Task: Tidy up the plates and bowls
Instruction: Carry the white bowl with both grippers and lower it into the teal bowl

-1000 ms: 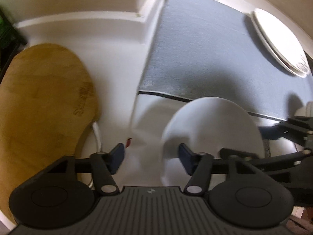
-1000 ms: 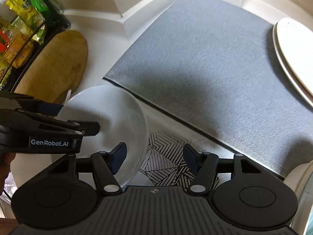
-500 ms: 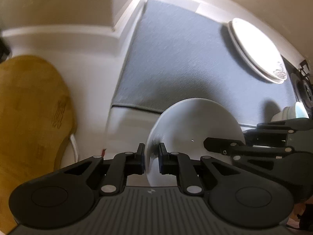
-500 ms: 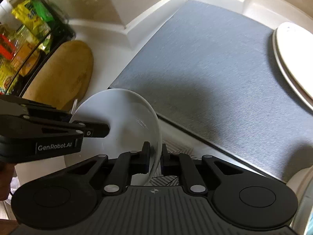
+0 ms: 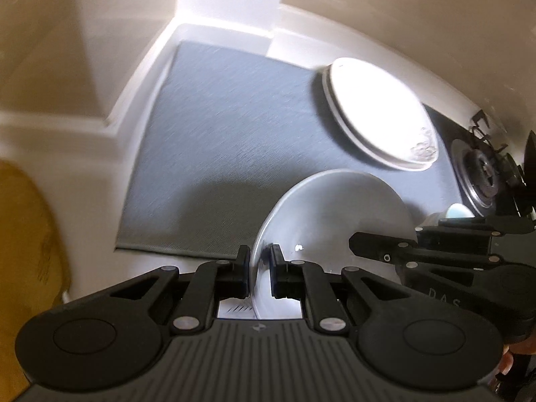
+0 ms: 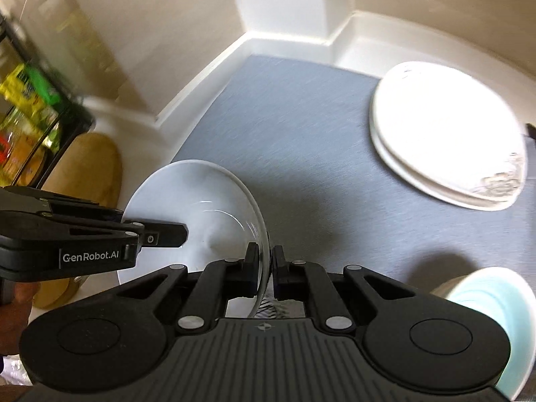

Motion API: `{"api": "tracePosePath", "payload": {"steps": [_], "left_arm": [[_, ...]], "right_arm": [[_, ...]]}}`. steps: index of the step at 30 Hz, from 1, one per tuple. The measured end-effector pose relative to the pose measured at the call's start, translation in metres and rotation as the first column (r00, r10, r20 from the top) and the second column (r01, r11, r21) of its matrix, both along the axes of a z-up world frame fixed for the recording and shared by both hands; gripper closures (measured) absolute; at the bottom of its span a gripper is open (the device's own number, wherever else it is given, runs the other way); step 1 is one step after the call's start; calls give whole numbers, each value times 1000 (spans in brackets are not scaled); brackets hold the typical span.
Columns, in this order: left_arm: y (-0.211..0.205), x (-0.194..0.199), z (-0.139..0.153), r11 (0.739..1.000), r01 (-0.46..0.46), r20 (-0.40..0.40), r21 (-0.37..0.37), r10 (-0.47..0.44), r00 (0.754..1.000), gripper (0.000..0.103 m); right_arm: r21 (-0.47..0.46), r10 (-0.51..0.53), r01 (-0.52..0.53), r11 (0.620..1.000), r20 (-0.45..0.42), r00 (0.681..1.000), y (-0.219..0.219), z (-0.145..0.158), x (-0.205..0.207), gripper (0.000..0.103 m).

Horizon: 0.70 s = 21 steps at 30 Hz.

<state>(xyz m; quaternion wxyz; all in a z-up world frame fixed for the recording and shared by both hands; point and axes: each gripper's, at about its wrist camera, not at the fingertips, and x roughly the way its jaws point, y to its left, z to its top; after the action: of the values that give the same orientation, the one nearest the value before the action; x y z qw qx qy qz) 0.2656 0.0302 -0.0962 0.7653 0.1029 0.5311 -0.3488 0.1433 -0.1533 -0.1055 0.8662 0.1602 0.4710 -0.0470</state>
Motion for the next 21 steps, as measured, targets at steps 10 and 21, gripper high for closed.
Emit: {"api": "tracePosePath", "payload": {"steps": [10, 21], "left_arm": [[-37, -7, 29, 997, 62, 52, -48, -59, 997, 91], [-82, -28, 55, 982, 163, 75, -96, -156, 985, 91]], "right_arm": [[-18, -87, 88, 996, 58, 995, -25, 21, -18, 94], [-34, -188, 192, 981, 98, 977, -61, 42, -52, 94]]}}
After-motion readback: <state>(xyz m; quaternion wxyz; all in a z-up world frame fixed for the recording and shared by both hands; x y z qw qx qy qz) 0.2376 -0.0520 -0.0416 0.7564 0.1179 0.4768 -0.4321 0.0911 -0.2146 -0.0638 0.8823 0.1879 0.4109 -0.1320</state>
